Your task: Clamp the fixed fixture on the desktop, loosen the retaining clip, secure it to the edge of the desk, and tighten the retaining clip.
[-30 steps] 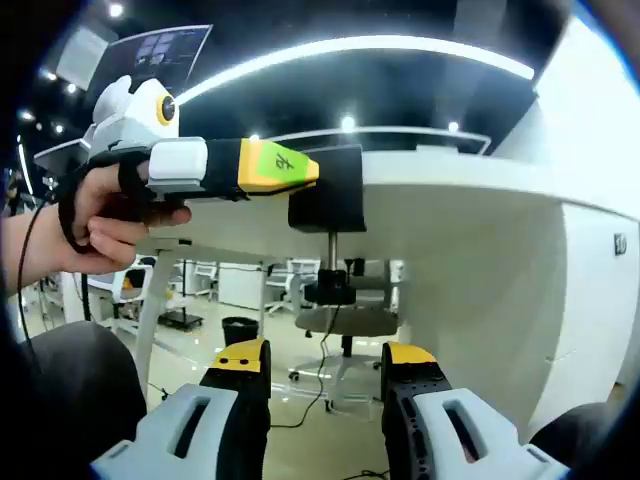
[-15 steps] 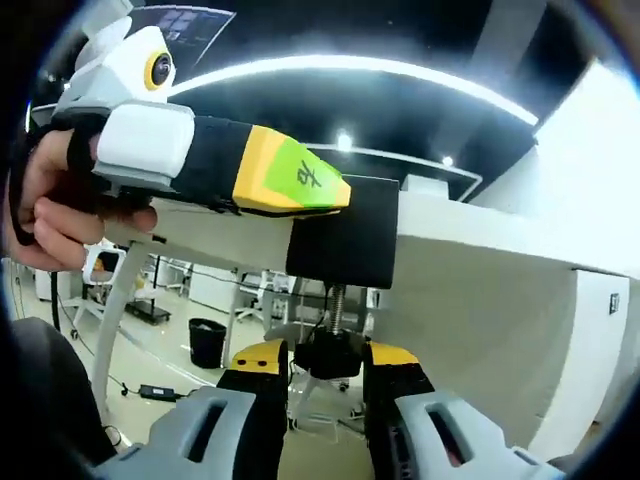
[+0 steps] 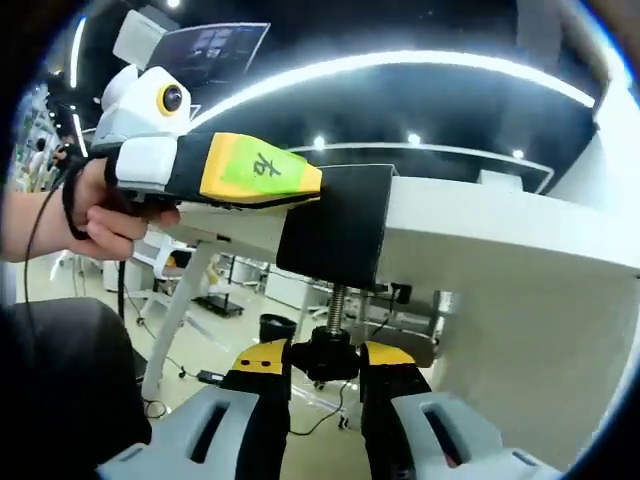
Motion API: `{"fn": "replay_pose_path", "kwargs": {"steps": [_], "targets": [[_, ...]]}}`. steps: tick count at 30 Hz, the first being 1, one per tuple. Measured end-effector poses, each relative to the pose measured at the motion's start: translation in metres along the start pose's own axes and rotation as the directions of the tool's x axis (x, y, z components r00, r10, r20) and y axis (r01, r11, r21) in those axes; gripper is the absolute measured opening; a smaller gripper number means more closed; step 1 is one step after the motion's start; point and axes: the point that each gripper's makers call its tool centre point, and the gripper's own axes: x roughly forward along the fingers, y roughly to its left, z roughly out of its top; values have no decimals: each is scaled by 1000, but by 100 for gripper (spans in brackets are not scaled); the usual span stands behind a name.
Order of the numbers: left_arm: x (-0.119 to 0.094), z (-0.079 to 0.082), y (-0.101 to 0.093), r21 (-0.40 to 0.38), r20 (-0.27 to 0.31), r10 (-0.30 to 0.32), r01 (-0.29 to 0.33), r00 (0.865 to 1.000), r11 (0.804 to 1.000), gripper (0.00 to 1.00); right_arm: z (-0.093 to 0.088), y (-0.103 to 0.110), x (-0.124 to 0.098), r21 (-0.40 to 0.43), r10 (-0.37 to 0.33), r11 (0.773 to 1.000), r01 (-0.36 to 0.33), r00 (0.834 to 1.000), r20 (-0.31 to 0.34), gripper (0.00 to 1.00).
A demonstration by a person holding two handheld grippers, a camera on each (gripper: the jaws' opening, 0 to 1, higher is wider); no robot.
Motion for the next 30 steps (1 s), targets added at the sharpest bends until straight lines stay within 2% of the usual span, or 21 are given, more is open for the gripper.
{"fn": "replay_pose_path", "kwargs": {"steps": [3, 6, 10, 12, 13, 14, 15, 17, 18, 19, 20, 22, 24, 26, 30], "targets": [[0, 0, 0, -4, 1, -1, 1, 1000, 1000, 3, 0, 2, 1, 24, 114, 993, -114, 993, 12, 25], [0, 0, 0, -7, 1, -1, 1, 1000, 1000, 3, -1, 5, 2, 60, 220, 973, -221, 975, 27, 25], [0, 1, 0, -10, 5, -5, 5, 1000, 1000, 3, -2, 8, 2, 64, 319, 946, -318, 948, 3, 25], [0, 1, 0, -7, 4, -7, 7, 1000, 1000, 3, -2, 6, 1, 63, 327, 943, -327, 945, 4, 25], [0, 1, 0, -3, 4, -7, 7, 1000, 1000, 3, -3, 5, 1, 48, 313, 949, -312, 950, -2, 26], [1, 0, 1, -1, 2, -7, 7, 1000, 1000, 3, -3, 3, 0, 76, 294, 953, -293, 956, 4, 28], [1, 1, 2, 1, 3, -6, 6, 1000, 1000, 3, -5, -1, 0, 111, 243, 964, -243, 970, 12, 30], [1, 1, 2, 4, 5, -7, 7, 1000, 1000, 3, -11, -5, -5, 114, 158, 981, -157, 987, 4, 35], [1, 1, 2, 4, 5, -7, 7, 1000, 1000, 3, -14, -6, -7, 102, 129, 987, -127, 992, -11, 37], [0, 0, 3, 4, 5, -7, 7, 1000, 1000, 3, -22, -13, -16, 14, 18, 1000, -17, 998, -68, 40], [0, 0, 3, 4, 4, -6, 6, 1000, 1000, 3, -23, -13, -25, -19, -57, 998, 55, 995, -83, 44], [-1, -1, 4, 4, 3, -1, 1, 1000, 1000, 3, -20, -7, -44, 33, -158, 986, 162, 984, -82, 44], [-2, -2, 4, 2, 6, -4, 3, 1000, 1000, 3, -13, 6, -61, 139, -229, 962, 236, 971, -65, 44], [-1, -2, 5, -2, 5, -5, 5, 1000, 1000, 3, -10, 16, -73, 168, -305, 935, 312, 950, -70, 44], [-1, -2, 5, 4, 3, -1, 1, 1000, 1000, 3, -4, 35, -66, 124, -343, 928, 350, 936, -76, 44]]}}
